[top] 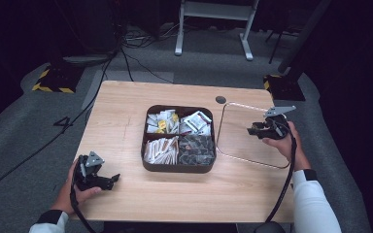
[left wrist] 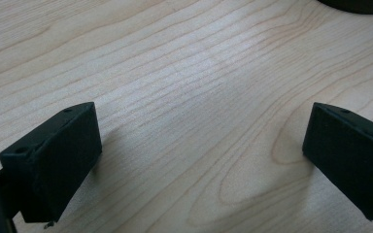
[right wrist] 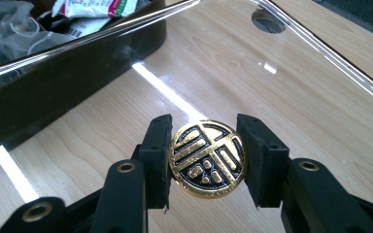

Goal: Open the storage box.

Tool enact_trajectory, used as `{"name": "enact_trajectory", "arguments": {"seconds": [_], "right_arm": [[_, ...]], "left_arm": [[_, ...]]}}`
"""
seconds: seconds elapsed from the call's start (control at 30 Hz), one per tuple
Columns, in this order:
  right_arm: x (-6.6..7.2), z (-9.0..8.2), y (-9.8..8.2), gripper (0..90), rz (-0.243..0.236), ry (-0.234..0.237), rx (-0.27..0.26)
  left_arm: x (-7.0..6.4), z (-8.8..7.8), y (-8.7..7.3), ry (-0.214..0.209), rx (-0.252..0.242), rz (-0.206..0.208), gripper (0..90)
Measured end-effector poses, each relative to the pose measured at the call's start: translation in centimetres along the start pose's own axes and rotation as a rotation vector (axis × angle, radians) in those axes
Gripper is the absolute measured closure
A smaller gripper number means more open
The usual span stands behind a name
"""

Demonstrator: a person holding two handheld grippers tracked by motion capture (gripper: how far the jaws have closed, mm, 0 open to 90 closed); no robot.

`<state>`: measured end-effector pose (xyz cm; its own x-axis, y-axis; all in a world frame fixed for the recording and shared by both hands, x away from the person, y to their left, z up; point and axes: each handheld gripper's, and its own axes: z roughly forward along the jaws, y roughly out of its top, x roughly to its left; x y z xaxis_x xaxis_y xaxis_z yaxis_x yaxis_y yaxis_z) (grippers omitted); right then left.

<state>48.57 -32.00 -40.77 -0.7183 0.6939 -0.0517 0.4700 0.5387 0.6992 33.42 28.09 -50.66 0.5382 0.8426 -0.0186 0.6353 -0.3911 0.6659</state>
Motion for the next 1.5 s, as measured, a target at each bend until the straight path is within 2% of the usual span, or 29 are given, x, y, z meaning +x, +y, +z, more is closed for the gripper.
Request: {"name": "enact_trajectory", "arguments": {"seconds": [0.23,0.5,0.7,0.87,1.07,1.27,1.3,1.33,1.37,1.43,1.5], "right_arm": [[-0.3,0.5,-0.8,59.0,-0.013,-0.011,0.023],[-0.2,2.2,-2.2,59.0,-0.02,-0.002,0.084],[-0.2,3.4,-3.0,58.9,-0.01,0.014,0.1],[0.0,4.4,-3.7,58.8,-0.017,0.004,0.127],[0.3,5.3,-4.5,58.6,-0.001,0.024,0.131],[0.3,5.2,-4.8,57.9,0.025,0.035,0.092],[0.1,4.8,-5.0,54.0,0.07,0.06,0.04],[0.1,4.8,-5.0,54.0,0.07,0.06,0.04],[0.0,4.5,-5.2,50.9,0.1,0.074,0.012],[0.1,4.4,-5.2,48.6,0.106,0.071,0.012],[0.1,4.4,-5.5,42.3,0.108,0.039,0.033]], "left_arm": [[0.0,0.0,0.0,-0.001,0.003,0.0,0.8],[0.0,0.0,0.0,0.0,0.001,-0.001,0.8],[0.0,0.0,0.0,-0.001,0.001,0.0,0.8],[0.0,0.0,0.0,-0.002,0.003,0.001,0.8],[0.0,0.0,0.0,-0.002,0.003,0.0,0.8],[0.0,0.0,0.0,-0.002,0.003,0.001,0.8],[0.0,0.0,0.0,-0.002,0.002,0.001,0.8],[0.0,0.0,0.0,-0.002,0.002,0.001,0.8],[0.0,0.0,0.0,-0.002,0.003,0.0,0.8],[0.0,0.0,0.0,-0.002,0.003,0.001,0.8],[0.0,0.0,0.0,-0.002,0.003,0.0,0.8]]}}
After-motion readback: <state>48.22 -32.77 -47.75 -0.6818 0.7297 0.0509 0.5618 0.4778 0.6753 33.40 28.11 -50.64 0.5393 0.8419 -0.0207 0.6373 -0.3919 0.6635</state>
